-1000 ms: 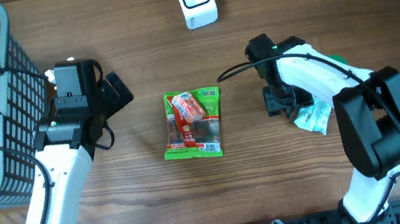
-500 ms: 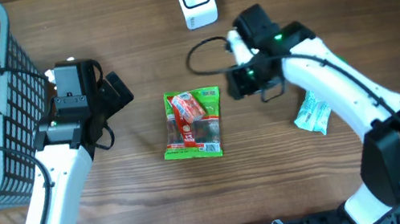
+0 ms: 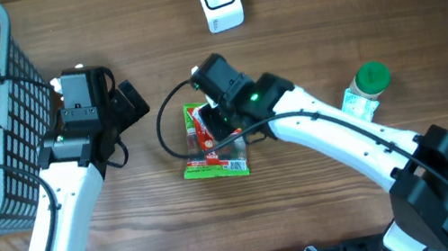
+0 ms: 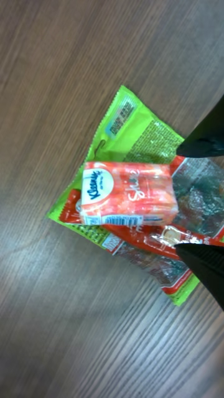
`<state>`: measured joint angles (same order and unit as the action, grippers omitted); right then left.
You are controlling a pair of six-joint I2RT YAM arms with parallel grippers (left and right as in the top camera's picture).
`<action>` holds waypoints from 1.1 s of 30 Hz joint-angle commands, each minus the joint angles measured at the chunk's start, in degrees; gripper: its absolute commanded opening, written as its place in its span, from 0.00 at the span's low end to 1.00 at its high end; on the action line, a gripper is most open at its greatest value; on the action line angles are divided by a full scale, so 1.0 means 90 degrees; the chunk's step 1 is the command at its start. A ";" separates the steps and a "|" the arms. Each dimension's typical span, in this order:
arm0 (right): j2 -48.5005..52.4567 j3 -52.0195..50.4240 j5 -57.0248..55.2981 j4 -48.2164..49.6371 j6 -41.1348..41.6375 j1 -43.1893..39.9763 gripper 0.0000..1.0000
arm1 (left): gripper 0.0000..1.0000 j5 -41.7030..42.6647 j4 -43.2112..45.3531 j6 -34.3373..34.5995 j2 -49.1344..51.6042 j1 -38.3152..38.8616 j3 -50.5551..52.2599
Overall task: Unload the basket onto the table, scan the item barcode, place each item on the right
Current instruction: 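Reach the right gripper to the red tissue pack on the center packet, then grasp the red tissue pack and set it right of the center packet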
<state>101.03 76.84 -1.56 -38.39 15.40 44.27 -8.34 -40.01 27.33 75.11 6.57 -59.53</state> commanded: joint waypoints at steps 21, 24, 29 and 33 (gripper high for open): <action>0.1241 -0.0170 -0.0964 0.0792 0.0143 0.0408 0.29 | 1.00 -0.0058 0.0017 -0.0010 0.0005 -0.0041 -0.0049; 0.1239 -0.0170 -0.0967 0.0816 0.0153 0.0403 0.13 | 1.00 -0.0058 0.0017 -0.0010 0.0005 -0.0041 -0.0049; 0.0566 -0.0114 -0.0648 0.0682 0.0464 -0.0032 0.04 | 1.00 -0.0058 0.0017 -0.0010 0.0005 -0.0041 -0.0049; -0.0036 -0.0117 0.0444 0.0146 0.0430 -0.0911 0.04 | 1.00 -0.0058 0.0017 -0.0010 0.0005 -0.0041 -0.0049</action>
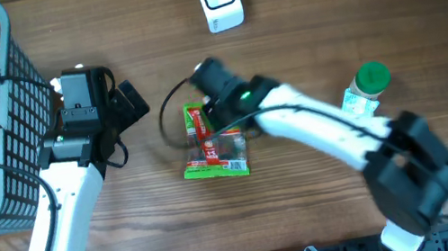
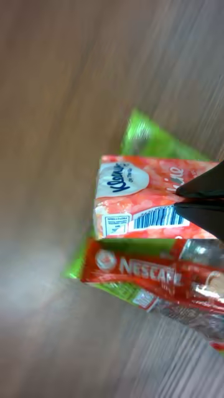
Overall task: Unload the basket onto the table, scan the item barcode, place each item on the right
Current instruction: 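Grasp the red tissue pack and set it right of the center packet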
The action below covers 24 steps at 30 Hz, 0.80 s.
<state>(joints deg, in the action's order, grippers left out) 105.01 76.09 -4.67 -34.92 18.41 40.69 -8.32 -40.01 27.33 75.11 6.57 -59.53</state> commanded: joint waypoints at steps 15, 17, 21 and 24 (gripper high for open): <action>-0.0440 -0.1307 0.3079 -0.0032 -0.0512 -0.2824 0.04 | 1.00 -0.0061 0.0017 -0.0010 0.0005 -0.0041 -0.0049; -0.0440 -0.1491 0.3072 0.0155 -0.0527 -0.2815 0.04 | 1.00 -0.0061 0.0017 -0.0010 0.0005 -0.0041 -0.0049; -0.0440 -0.1552 0.2931 0.0199 -0.0525 -0.2815 0.04 | 1.00 -0.0061 0.0017 -0.0010 0.0005 -0.0041 -0.0049; -0.0440 -0.1552 0.2931 0.0175 -0.0527 -0.2815 0.17 | 1.00 -0.0061 0.0017 -0.0010 0.0005 -0.0041 -0.0049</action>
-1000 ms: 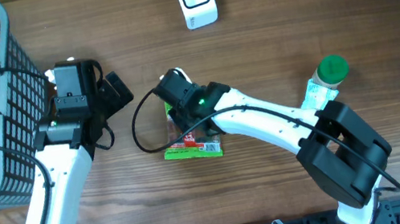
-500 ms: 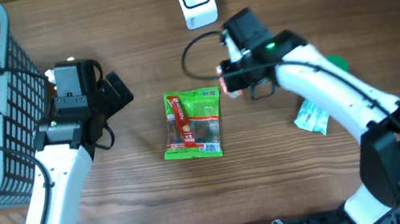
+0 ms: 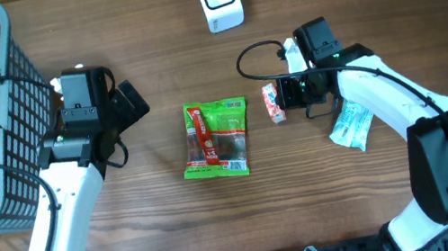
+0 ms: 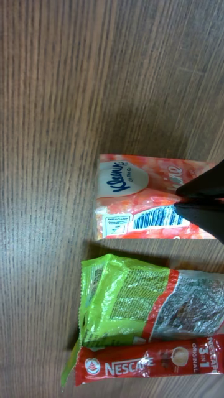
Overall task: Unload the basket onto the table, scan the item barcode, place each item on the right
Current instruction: 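Grasp the red tissue pack and set it right of the center packet, then reach the right gripper back to the red Nescafe stick on the packet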
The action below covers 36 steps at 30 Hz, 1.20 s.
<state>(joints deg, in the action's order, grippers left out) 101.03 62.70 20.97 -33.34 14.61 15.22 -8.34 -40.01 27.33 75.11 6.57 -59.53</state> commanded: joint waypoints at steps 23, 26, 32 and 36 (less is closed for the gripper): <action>-0.0350 0.1297 -0.0748 -0.1151 -0.0345 0.0143 0.56 | 1.00 -0.0058 0.0017 -0.0010 0.0005 -0.0041 -0.0049; -0.0357 0.1401 -0.0444 -0.1287 -0.0340 0.0401 0.55 | 1.00 -0.0058 0.0017 -0.0010 0.0005 -0.0041 -0.0049; -0.0333 0.1401 -0.0903 -0.0867 0.0182 0.1790 0.54 | 1.00 -0.0058 0.0017 -0.0010 0.0005 -0.0041 -0.0049; -0.0333 0.1401 -0.1860 -0.0486 0.0809 0.2562 0.55 | 1.00 -0.0058 0.0017 -0.0010 0.0005 -0.0041 -0.0049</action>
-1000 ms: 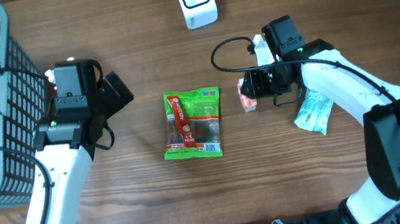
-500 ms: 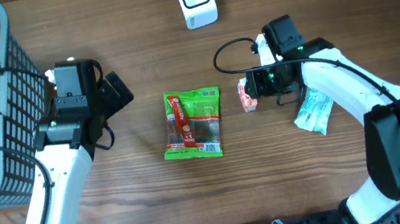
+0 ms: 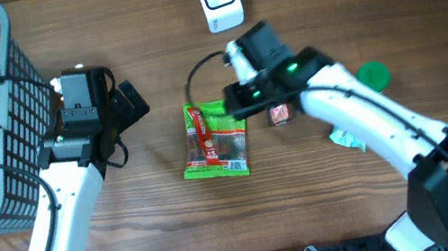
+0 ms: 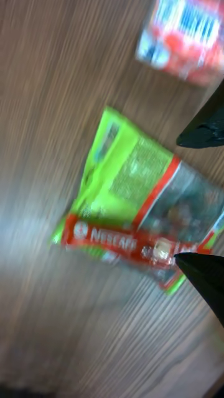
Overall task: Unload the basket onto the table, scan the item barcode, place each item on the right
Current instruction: 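Reach the right gripper back to the red Nescafe stick on the packet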
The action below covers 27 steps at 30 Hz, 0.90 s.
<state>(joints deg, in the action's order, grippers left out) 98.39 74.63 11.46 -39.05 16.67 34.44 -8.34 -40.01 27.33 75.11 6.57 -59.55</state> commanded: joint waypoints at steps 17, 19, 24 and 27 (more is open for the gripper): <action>-0.0039 0.0073 -0.1037 0.0549 0.0860 0.1103 0.56 | 1.00 -0.0058 0.0017 -0.0010 0.0005 -0.0041 -0.0046; -0.0036 0.0073 -0.1039 0.0554 0.0857 0.1103 0.56 | 1.00 -0.0058 0.0017 -0.0010 0.0005 -0.0041 -0.0046; 0.0117 0.0070 -0.1064 0.0595 0.0860 0.1103 0.56 | 1.00 -0.0058 0.0017 -0.0010 0.0005 -0.0041 -0.0046; 0.0442 0.0070 -0.1061 0.0648 0.0860 0.1112 0.55 | 1.00 -0.0058 0.0017 -0.0010 0.0005 -0.0041 -0.0046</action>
<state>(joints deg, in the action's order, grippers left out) 99.00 74.63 3.07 -33.61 23.83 44.21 -8.32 -40.01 27.33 75.11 6.57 -59.53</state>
